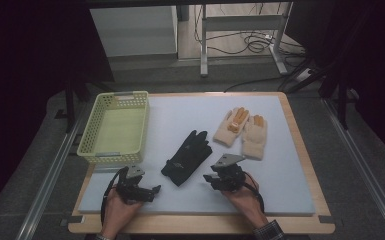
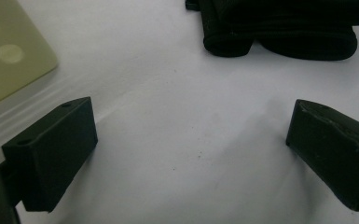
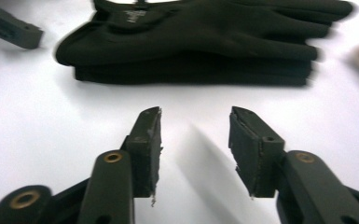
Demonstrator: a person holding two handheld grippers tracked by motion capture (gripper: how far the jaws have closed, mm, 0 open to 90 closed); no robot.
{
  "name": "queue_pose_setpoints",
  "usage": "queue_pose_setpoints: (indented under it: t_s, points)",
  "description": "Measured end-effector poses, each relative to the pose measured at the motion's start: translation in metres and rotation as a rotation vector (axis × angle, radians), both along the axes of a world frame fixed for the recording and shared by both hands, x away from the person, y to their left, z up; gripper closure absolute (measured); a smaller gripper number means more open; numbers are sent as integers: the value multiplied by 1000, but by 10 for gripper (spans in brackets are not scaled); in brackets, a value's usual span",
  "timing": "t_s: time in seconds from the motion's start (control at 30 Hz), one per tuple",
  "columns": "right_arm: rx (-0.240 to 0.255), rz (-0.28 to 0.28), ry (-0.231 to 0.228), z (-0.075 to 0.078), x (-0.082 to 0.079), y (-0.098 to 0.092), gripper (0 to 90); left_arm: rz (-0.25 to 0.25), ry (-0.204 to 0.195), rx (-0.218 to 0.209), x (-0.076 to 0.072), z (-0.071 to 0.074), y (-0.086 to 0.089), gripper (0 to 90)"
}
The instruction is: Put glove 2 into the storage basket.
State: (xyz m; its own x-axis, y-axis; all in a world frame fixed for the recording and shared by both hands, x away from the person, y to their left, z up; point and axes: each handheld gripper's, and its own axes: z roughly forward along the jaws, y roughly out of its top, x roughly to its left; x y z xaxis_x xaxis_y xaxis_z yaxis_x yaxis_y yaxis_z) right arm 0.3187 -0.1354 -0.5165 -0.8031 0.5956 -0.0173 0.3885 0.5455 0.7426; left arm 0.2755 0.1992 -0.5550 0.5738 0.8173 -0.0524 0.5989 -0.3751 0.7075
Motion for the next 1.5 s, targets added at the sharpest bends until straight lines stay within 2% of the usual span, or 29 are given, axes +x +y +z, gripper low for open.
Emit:
queue_pose_setpoints:
  t_s: [0.03,0.13,0.4,0.53,0.7,0.97,1.03,1.13,1.2,1.43,1.5]
  points:
    - [0,0,0,0,0,0,507,0,0,0,0,0,0,19]
    - [12,-36,-7,2,0,-16,459,1,-1,0,0,0,0,19]
    - [3,-139,-38,1,3,-59,283,0,-2,-2,0,0,0,17]
    - [-6,-181,-58,0,5,-78,232,-3,2,-1,0,0,0,13]
    - [-3,-231,-46,-7,7,-96,200,-3,3,-2,1,0,0,13]
    - [-42,-238,-34,-14,9,-101,183,-5,3,-2,1,0,0,13]
    - [-29,-240,-32,-14,9,-101,183,-6,4,-1,1,0,0,12]
    - [-50,-233,-20,-15,10,-100,183,-7,5,0,1,0,0,12]
    - [-33,-236,-3,-15,12,-101,182,-8,6,1,1,0,0,12]
    - [-39,-237,-11,-16,11,-101,180,-16,12,10,2,2,-1,11]
    - [-39,-238,-12,-16,11,-101,179,-27,14,-5,3,4,-2,22]
